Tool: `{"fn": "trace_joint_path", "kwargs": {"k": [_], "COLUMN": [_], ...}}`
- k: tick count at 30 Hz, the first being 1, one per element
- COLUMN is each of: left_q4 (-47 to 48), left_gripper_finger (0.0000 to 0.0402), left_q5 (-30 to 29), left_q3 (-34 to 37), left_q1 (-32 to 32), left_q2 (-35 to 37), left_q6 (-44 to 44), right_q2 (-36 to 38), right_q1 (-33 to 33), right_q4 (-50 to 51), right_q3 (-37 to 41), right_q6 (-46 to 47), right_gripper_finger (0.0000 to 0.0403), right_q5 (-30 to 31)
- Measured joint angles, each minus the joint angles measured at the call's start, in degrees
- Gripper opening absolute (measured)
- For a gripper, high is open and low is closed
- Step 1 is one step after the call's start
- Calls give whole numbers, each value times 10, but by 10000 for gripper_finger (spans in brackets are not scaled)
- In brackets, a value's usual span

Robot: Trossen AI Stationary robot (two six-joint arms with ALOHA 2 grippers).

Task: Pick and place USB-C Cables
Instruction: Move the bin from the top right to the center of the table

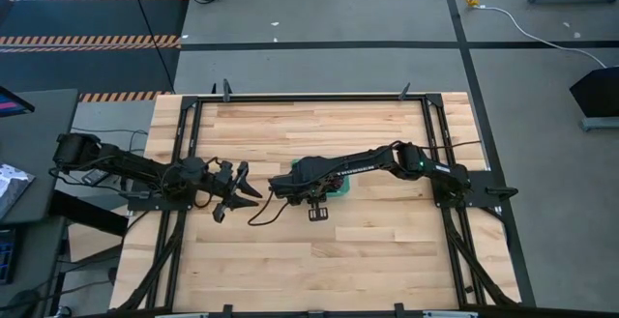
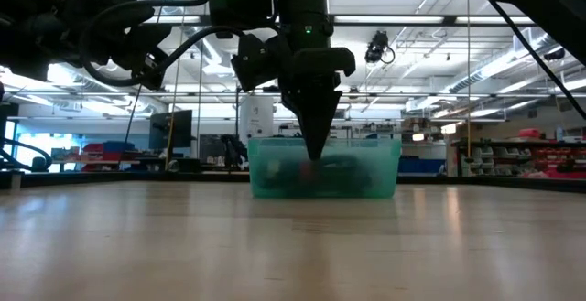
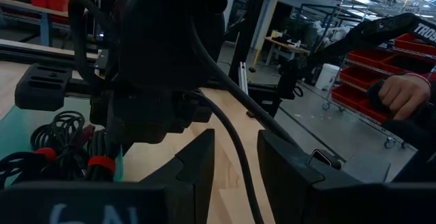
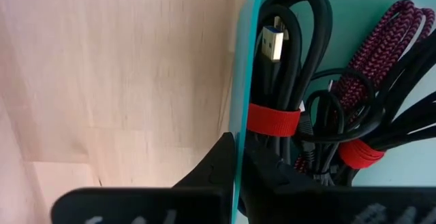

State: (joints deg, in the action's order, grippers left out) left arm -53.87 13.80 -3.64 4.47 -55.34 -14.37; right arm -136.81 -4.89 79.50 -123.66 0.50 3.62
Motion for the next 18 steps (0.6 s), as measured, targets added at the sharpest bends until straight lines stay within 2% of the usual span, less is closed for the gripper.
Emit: {"fn": "trace_joint_path", "kwargs": {"k": [18], "left_q4": [2], "left_gripper_finger": [119], "left_q5": [0], "left_q3": [0], "left_q1": [0], "left_q2": [0], "left_q6": [0], "right_q2": [0], "right_q1": [0], "right_q4": [0], "right_q3": [0], "right_q6": [41], "right_gripper_finger": [24], "right_q5": [-12]}}
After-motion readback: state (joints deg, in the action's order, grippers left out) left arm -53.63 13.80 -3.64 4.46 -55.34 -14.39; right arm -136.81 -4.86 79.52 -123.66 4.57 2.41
